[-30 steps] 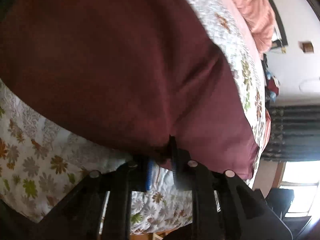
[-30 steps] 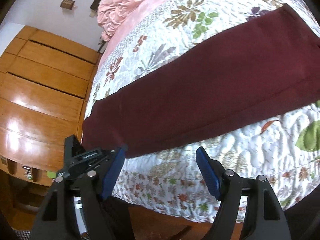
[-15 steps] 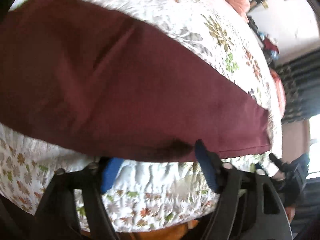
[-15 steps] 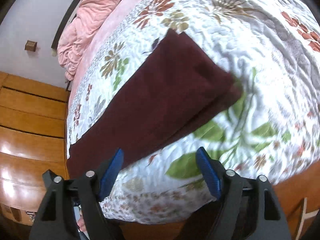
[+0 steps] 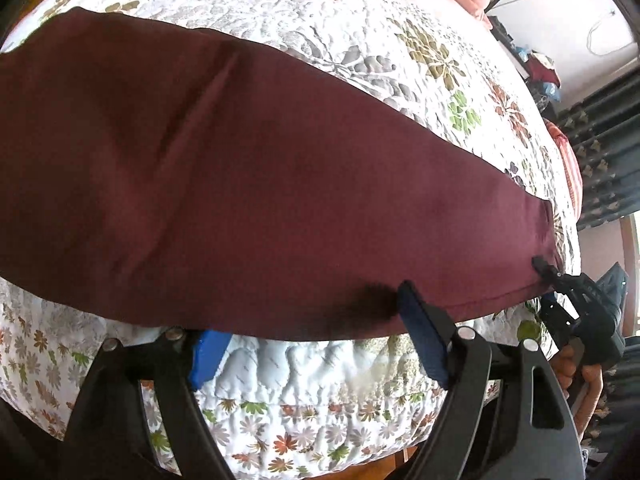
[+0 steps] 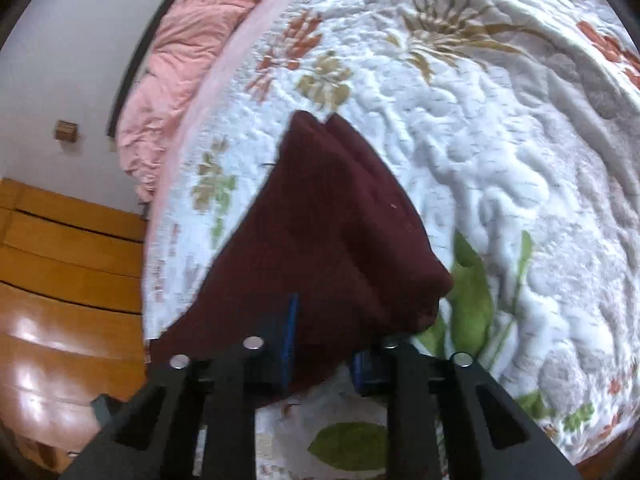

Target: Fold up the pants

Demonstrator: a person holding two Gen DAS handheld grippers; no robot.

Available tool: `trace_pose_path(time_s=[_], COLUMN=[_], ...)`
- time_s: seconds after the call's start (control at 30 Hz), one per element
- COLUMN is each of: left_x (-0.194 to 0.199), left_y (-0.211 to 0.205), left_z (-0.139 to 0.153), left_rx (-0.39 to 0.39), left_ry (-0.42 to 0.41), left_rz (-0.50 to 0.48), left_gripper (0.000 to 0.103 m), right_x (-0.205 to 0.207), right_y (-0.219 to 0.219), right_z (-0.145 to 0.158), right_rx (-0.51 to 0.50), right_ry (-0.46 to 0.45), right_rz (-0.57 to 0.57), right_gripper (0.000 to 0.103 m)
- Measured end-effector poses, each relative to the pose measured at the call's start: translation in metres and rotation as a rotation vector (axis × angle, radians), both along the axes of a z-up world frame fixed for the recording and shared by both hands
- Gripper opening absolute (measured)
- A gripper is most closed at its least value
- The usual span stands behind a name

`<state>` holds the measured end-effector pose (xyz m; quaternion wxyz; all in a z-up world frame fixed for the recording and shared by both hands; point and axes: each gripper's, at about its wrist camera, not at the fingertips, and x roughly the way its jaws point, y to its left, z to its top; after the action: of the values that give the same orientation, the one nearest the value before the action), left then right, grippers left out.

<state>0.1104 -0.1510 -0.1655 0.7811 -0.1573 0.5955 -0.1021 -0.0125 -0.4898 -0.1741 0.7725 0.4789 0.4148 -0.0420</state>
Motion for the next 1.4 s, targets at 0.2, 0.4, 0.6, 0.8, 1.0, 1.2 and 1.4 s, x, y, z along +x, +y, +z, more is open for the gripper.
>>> trace_pose_path(time_s=[0.2, 0.4, 0.6, 0.8, 1.0, 1.2, 1.4], left_x=[0.000, -0.005, -0.027, -0.036, -0.021, -0.005, 0.002], left_y=[0.002, -0.011, -0.021, -0.022, -0.021, 0.009, 0.028], left_z=[0.019, -0.004, 0.010, 0.048, 0.045, 0.019, 0.010], left_rx=[-0.073, -0.071, -0.039, -0.033, 0.049, 0.111, 0.103], left_ry=[-0.044, -0.001, -0.045, -0.189, -0.233, -0.162, -0.143], left_rz=[0.002, -0.062, -0.172, -0.218, -0.182, -0.081, -0.055], left_gripper=[0.077, 0.078, 0.078, 0.079, 0.084, 0.084, 0.084], right_x=[-0.009, -0.033, -0.035, -0.045, -0.062, -0.043, -0.025], right_y=[-0.005, -0.034, -0.040, -0.028, -0.029, -0.051, -0.051], right_z=[0.069, 0.033, 0.000, 0.025, 0.025, -0.001, 0.023], right_rx=[-0.086, -0.138, -0.083, -0.145, -0.097, -0.012, -0.029], right_ry=[-0.142, 0.031, 0.060, 0.074, 0.064, 0.009, -0.077], right_rz=[0.023, -0.084, -0.067, -0.042, -0.046, -0.120, -0.096], right_gripper=[0.013, 0.013, 0.018, 0.053, 0.060, 0.062, 0.023])
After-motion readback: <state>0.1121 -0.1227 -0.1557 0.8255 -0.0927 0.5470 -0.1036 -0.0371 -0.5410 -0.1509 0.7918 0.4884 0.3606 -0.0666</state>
